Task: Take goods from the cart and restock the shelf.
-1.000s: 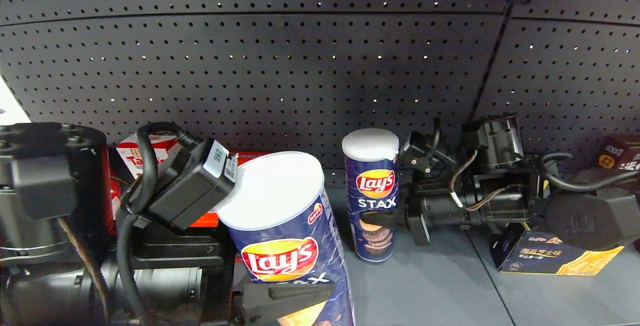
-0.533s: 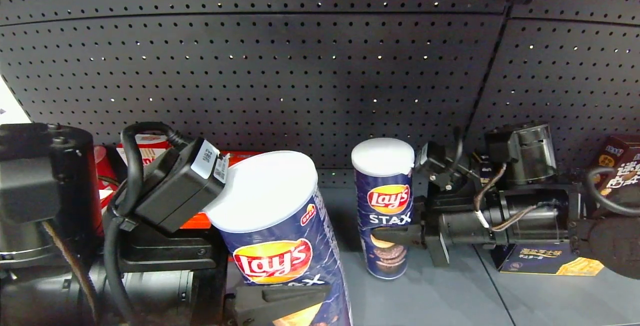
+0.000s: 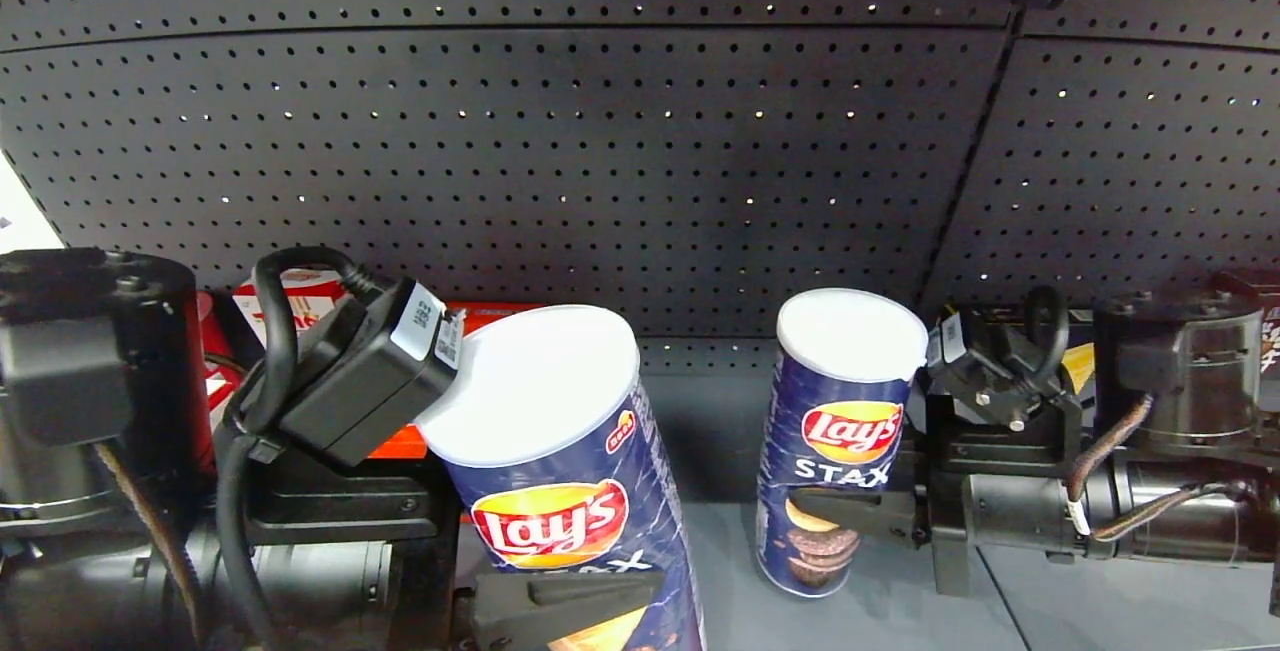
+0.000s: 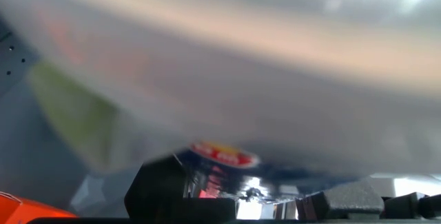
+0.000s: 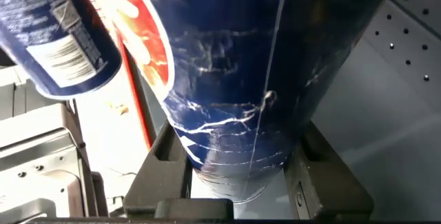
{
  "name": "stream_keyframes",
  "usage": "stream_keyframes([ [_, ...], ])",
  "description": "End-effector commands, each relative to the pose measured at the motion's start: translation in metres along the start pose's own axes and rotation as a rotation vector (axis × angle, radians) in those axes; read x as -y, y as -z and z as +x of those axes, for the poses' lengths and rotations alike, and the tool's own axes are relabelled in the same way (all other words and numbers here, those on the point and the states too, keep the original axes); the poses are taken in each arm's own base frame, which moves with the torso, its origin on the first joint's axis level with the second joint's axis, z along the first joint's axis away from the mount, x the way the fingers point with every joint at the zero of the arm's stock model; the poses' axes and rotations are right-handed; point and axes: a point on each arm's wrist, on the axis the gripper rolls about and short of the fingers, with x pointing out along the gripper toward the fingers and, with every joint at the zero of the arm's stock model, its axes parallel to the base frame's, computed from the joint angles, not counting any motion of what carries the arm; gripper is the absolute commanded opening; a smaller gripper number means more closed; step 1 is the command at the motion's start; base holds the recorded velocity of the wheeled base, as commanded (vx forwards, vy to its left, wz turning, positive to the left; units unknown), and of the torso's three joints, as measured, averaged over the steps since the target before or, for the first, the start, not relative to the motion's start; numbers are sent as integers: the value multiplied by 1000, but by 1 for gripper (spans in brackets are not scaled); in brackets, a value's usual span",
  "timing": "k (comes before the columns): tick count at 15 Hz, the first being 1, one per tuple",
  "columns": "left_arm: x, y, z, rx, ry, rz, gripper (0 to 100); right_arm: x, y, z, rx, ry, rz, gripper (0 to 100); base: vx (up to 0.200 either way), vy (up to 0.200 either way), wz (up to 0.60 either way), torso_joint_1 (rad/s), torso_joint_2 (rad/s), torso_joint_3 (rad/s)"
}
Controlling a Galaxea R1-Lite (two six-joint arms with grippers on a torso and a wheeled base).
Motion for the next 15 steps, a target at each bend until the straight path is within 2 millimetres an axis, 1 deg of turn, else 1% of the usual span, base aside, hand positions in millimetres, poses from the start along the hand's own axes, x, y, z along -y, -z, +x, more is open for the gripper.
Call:
stream_keyframes([
  [1, -1, 1, 1, -5, 0, -5, 0, -5, 12, -5, -3, -1, 6, 0, 0, 0, 0, 0, 0, 0],
  [3, -2, 2, 3, -9, 2, -9, 0, -7, 21, -7, -7, -9, 11, 0, 0, 0, 0, 0, 0, 0],
  [5, -3, 2, 4, -12, -1, -14, 0, -7, 24, -4, -7, -13, 10, 0, 0, 0, 0, 0, 0, 0],
  [8, -3, 2, 4, -14, 1, -15, 0, -2, 28, 8, 15, -12, -6, 0, 0, 0, 0, 0, 0, 0],
  [9, -3, 2, 4, -14, 1, -15, 0, -2, 28, 8, 15, -12, -6, 0, 0, 0, 0, 0, 0, 0],
  [10, -3, 3, 5, -15, 2, -15, 0, 1, 30, 15, 17, -13, -7, 0, 0, 0, 0, 0, 0, 0],
  [15, -4, 5, 7, -24, 3, -21, 0, 6, 32, 23, 9, -19, -1, 0, 0, 0, 0, 0, 0, 0],
])
